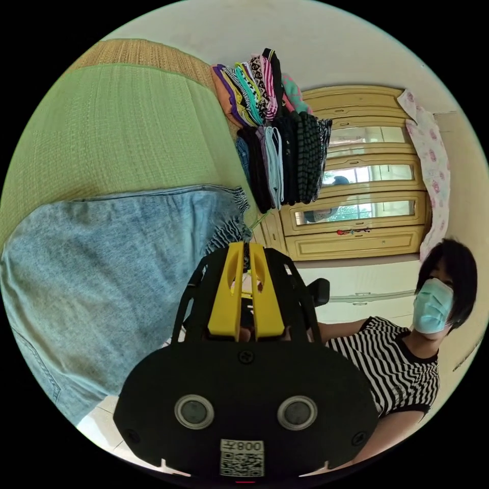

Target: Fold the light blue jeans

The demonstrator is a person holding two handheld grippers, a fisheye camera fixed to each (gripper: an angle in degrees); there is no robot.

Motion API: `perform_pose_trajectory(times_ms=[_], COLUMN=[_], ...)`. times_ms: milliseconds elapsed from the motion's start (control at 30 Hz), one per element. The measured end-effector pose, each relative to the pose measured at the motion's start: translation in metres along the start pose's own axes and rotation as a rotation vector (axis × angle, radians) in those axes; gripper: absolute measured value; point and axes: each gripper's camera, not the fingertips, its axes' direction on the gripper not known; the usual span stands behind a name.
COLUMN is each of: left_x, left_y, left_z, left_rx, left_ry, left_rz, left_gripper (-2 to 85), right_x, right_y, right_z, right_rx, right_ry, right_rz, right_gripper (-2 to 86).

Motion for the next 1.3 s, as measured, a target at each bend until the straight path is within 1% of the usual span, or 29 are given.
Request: perform_pose_trajectory(times_ms=[67, 133, 167, 200, 267, 300, 367, 500, 567, 600, 633, 667, 700, 767, 867, 967, 1100, 1233, 1300], left_x=[0.003, 0.007, 0.011, 0.013, 0.018, 0.019, 0.023, 0.036, 0.045, 0.047, 0.051, 0.055, 0.057, 0.059, 0.055, 0.055, 0.063, 0.078, 0.082], left_y=[-0.01, -0.018, -0.024, -0.026, -0.038, -0.042, -0.058, -0.09, -0.116, -0.123, -0.137, -0.151, -0.157, -0.183, -0.206, -0.218, -0.225, -0.226, -0.227], left_z=[0.01, 0.019, 0.025, 0.028, 0.04, 0.042, 0.058, 0.091, 0.119, 0.126, 0.142, 0.156, 0.163, 0.193, 0.228, 0.249, 0.265, 0.278, 0.288], left_rx=[0.011, 0.0, -0.01, -0.011, 0.003, 0.015, 0.046, 0.064, 0.061, 0.059, 0.052, 0.049, 0.048, 0.023, -0.014, -0.026, -0.051, -0.029, -0.04], left_ry=[0.076, 0.091, 0.086, 0.087, 0.124, 0.142, 0.207, 0.257, 0.263, 0.263, 0.247, 0.195, 0.162, 0.075, 0.022, 0.024, -0.029, -0.041, -0.061], left_rz=[-0.022, -0.02, -0.016, -0.016, -0.012, -0.014, -0.015, 0.021, 0.037, 0.038, 0.041, 0.054, 0.054, 0.068, 0.055, 0.059, 0.122, 0.2, 0.223], left_gripper=[1.8, 1.7, 1.7, 1.7, 1.7, 1.6, 1.6, 1.5, 1.4, 1.4, 1.4, 1.3, 1.3, 1.3, 0.8, 0.4, 0.2, 0.1, 0.1], right_x=[0.005, 0.012, 0.021, 0.026, 0.052, 0.06, 0.099, 0.17, 0.221, 0.233, 0.255, 0.275, 0.285, 0.318, 0.343, 0.36, 0.377, 0.392, 0.399], right_y=[-0.003, -0.005, -0.005, -0.005, 0.006, 0.01, 0.029, 0.064, 0.088, 0.093, 0.103, 0.111, 0.115, 0.132, 0.15, 0.166, 0.178, 0.171, 0.168], right_z=[0.01, 0.019, 0.023, 0.024, 0.014, 0.01, -0.009, -0.033, -0.036, -0.034, -0.029, -0.018, -0.012, 0.013, 0.032, 0.039, 0.041, 0.031, 0.031], right_rx=[-0.006, -0.013, -0.033, -0.04, 0.008, 0.023, 0.085, 0.156, 0.198, 0.201, 0.21, 0.197, 0.19, 0.176, 0.175, 0.211, 0.264, 0.332, 0.313], right_ry=[0.036, 0.094, 0.102, 0.101, 0.068, 0.065, -0.002, -0.082, -0.197, -0.226, -0.288, -0.351, -0.374, -0.527, -0.614, -0.683, -0.767, -0.824, -0.806], right_rz=[0.008, 0.033, 0.061, 0.082, 0.176, 0.203, 0.317, 0.498, 0.627, 0.655, 0.711, 0.76, 0.789, 0.892, 0.99, 1.049, 1.079, 1.021, 1.006], right_gripper=[12.4, 11.5, 9.5, 8.6, 4.2, 3.8, 2.8, 2.3, 2.1, 2.0, 1.9, 1.8, 1.8, 1.8, 1.7, 1.6, 1.6, 1.5, 1.5])
